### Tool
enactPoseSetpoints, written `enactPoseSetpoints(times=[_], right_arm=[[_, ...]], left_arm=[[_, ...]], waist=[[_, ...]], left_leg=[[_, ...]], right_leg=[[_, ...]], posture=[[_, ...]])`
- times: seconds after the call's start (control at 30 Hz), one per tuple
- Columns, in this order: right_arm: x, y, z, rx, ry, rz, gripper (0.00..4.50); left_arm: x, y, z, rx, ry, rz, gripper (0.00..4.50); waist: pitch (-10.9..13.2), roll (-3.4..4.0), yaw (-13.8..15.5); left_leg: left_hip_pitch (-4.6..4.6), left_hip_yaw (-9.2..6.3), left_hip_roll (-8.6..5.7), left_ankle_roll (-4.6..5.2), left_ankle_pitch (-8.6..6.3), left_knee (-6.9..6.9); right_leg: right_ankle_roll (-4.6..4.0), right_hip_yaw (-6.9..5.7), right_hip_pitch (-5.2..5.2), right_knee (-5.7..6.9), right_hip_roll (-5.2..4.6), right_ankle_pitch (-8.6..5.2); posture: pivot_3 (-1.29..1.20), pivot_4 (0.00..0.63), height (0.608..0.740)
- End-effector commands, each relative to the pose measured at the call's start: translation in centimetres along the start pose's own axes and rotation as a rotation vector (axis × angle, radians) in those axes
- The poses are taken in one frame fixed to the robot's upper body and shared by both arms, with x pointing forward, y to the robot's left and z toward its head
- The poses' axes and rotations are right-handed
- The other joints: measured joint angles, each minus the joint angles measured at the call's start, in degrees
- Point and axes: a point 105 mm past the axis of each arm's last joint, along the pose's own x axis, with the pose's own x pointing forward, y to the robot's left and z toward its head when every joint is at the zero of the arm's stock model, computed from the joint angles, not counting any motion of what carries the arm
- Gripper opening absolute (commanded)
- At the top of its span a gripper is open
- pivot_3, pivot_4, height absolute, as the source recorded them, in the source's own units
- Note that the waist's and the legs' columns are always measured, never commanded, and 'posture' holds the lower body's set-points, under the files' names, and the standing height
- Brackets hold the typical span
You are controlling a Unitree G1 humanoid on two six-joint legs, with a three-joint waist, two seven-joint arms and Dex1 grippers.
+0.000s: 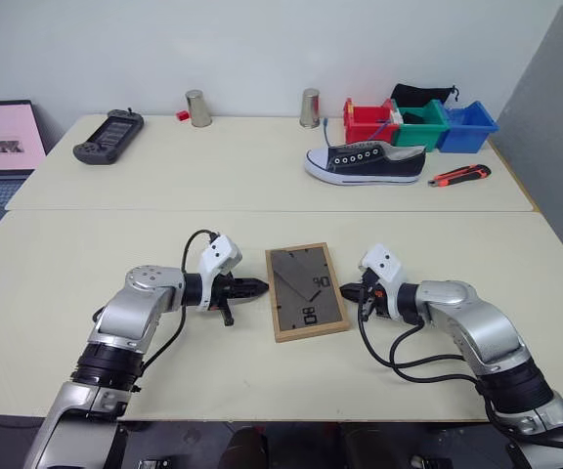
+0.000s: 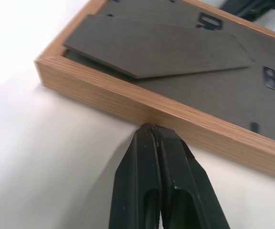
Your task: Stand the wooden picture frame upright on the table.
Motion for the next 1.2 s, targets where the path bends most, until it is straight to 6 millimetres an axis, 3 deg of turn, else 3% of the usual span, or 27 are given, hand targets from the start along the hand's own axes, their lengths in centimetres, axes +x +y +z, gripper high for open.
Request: enactPoseSetpoints(times=[0.03,0.77,1.03,1.2], right_arm=[[-0.4,1.3,1.5,-0.041,-0.044,0.051,0.0],[-1.2,2.9,1.3,-0.04,-0.017,0.104,0.0],[-1.7,1.6,0.6,-0.043,0.006,0.067,0.0],[-3.1,-0.4,-0.3,-0.05,0.045,0.017,0.0]], left_arm=[[0.5,0.1,1.2,0.052,-0.023,-0.005,0.06],[1.9,-1.5,1.4,0.081,-0.001,-0.091,0.06],[1.1,-0.9,0.4,0.082,0.043,-0.072,0.06],[-1.4,0.0,-1.4,0.08,0.113,-0.037,0.06]], waist=[[0.0,0.0,0.0],[0.0,0.0,0.0],[0.0,0.0,0.0],[0.0,0.0,-0.1]], left_leg=[[0.0,0.0,0.0,0.0,0.0,0.0],[-0.01,-0.01,0.0,0.0,0.0,0.0],[-0.01,0.0,0.0,0.0,0.0,-0.01],[0.01,0.01,0.01,0.0,0.0,-0.02]], right_leg=[[0.0,0.0,0.0,0.0,0.0,0.0],[0.0,-0.01,0.0,-0.03,0.0,0.0],[0.0,0.0,0.0,-0.03,0.0,0.0],[0.0,0.01,0.01,-0.05,0.01,0.0]], posture=[[0.0,0.15,0.74],[0.0,0.15,0.74],[0.0,0.15,0.74],[0.0,0.15,0.74]])
